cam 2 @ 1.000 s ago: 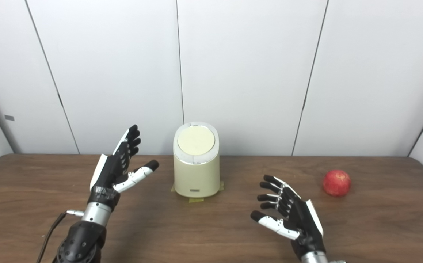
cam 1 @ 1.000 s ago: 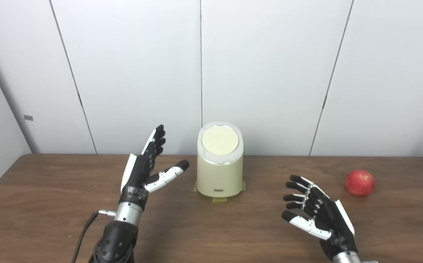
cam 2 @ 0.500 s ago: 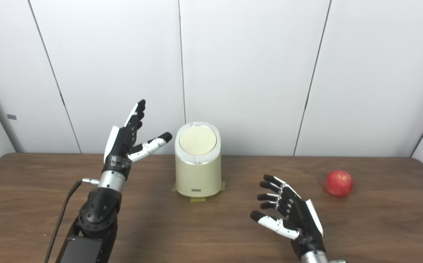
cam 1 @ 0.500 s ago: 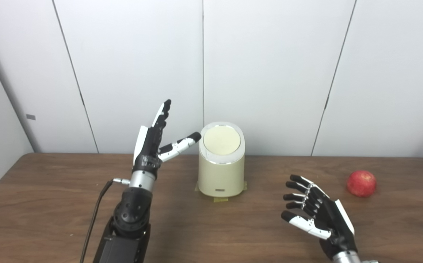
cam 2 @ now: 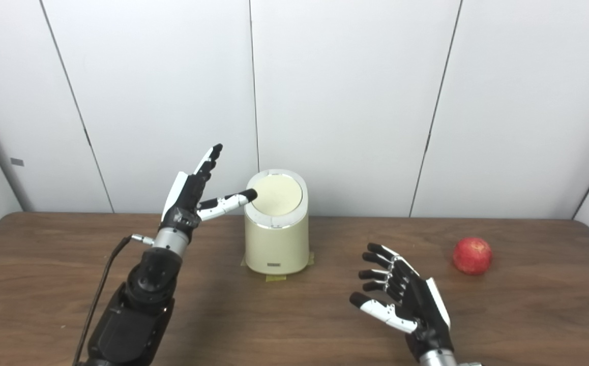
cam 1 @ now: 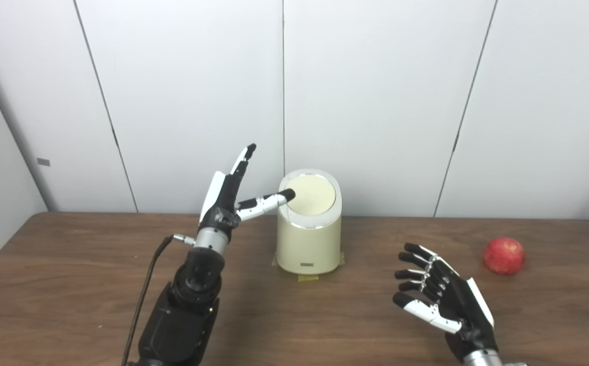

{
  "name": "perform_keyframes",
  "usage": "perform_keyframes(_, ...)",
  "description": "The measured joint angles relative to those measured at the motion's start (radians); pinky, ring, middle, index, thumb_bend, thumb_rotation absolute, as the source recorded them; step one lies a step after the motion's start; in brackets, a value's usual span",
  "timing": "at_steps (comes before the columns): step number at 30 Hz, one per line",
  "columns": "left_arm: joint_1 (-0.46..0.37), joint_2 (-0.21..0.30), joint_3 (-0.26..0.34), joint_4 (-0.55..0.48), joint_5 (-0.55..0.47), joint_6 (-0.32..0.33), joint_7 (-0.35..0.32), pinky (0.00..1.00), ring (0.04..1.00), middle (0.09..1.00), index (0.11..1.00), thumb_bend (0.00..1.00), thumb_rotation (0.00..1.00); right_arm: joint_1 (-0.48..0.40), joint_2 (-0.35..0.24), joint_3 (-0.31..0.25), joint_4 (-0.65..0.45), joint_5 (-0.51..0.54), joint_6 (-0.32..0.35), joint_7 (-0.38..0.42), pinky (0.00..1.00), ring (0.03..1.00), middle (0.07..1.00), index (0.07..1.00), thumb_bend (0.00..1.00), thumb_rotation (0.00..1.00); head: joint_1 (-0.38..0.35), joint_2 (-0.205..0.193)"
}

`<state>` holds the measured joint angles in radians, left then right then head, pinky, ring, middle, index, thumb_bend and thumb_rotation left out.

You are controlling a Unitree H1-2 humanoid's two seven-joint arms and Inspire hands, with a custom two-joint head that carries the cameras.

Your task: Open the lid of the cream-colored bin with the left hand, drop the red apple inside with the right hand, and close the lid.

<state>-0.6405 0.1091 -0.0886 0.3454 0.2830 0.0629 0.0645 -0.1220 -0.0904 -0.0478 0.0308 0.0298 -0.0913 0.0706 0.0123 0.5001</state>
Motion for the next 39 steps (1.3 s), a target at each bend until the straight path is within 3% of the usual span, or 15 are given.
perform_keyframes(6,-0.038,0.001,-0.033,0.053,0.073,0.005,0.017,0.9,1.0,1.0,1.0,0.93,0.31,0.0,0.0,0.0,0.0,0.0,0.0,-0.001,0.58,0.659,0.773,0.781,0.84,0.3,-0.006,-0.003)
perform_keyframes(12,-0.07,0.002,-0.045,0.114,0.11,0.005,0.043,1.0,1.0,1.0,1.0,0.91,0.26,0.001,0.001,0.001,0.0,-0.002,-0.002,-0.001,0.59,0.66,0.777,0.782,0.82,0.31,-0.009,-0.003)
perform_keyframes(21,-0.08,-0.008,-0.059,0.138,0.125,0.048,0.047,1.0,1.0,1.0,1.0,0.88,0.25,0.001,0.001,0.003,0.0,-0.019,-0.009,-0.006,0.58,0.65,0.774,0.781,0.81,0.33,-0.015,-0.003)
perform_keyframes(27,-0.081,-0.031,-0.061,0.139,0.126,0.057,0.058,0.94,1.0,1.0,1.0,0.85,0.27,0.002,0.005,0.003,-0.001,-0.02,-0.017,-0.007,0.58,0.656,0.772,0.783,0.82,0.33,-0.018,-0.002)
perform_keyframes(39,-0.101,-0.036,-0.094,0.17,0.166,0.076,0.086,0.98,1.0,1.0,1.0,0.88,0.31,0.004,0.008,0.007,-0.015,-0.021,-0.016,-0.01,0.56,0.65,0.775,0.789,0.82,0.34,-0.021,0.003)
